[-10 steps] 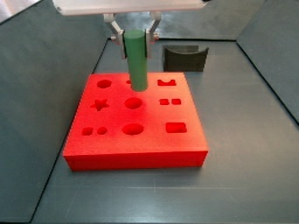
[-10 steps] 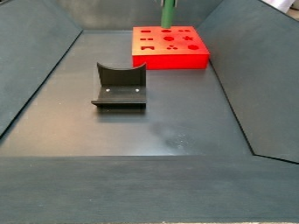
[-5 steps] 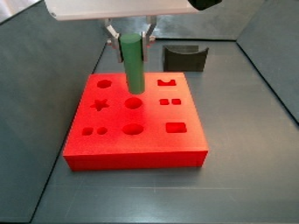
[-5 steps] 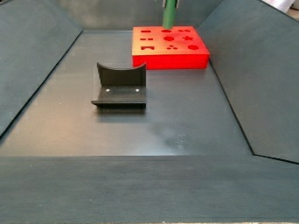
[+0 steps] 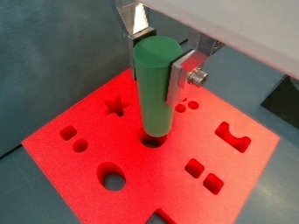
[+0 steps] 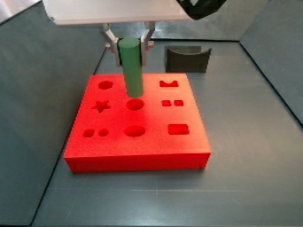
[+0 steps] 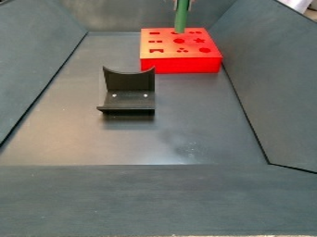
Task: Pick up the round object. Move up. Place the round object on the fixture. Regrasp the round object. Move to above the board. Insert the round object.
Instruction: Insert the round object.
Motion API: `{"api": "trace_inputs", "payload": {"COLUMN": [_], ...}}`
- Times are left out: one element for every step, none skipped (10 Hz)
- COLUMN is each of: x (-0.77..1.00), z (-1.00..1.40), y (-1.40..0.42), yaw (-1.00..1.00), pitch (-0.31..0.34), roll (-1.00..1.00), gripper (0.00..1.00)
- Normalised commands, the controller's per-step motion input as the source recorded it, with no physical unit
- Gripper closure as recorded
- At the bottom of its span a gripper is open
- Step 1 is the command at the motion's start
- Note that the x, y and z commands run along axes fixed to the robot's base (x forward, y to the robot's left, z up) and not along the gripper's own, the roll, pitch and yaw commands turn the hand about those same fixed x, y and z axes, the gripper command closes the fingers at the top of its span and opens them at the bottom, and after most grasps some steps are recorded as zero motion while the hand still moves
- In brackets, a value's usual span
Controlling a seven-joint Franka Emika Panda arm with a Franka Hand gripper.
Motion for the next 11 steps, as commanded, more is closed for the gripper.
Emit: {"api": "trace_inputs", "payload": {"x": [0.06,0.55,0.56,0.61,0.45,0.24,0.21,0.27,0.02,0.00,0.00], "z": [-0.93,-1.00,-1.00,-0.96,-1.00,-0.93,-0.92,-0.85,-0.73,-0.66,-0.20], "y": [-0.28,-0.55,-0.50,-0.36,0.10,0.28,0.26,0.27,0.00,-0.10,-0.09], "yaw": [0.00,-0.29,-0.30,-0.23,0.35,0.68,0.72,0.61,0.00,-0.11,0.00], "pitch": [-0.130,-0.091,-0.076,-0.070,-0.037,-0.056,-0.051,-0.066,-0.001,-0.010,-0.011], "roll": [0.14,0.12,0.14,0.15,0.00,-0.08,-0.08,0.00,0.09,0.06,0.00], "gripper": [1.00,1.00,1.00,1.00,1.00,1.00,1.00,1.00,1.00,1.00,1.00]}}
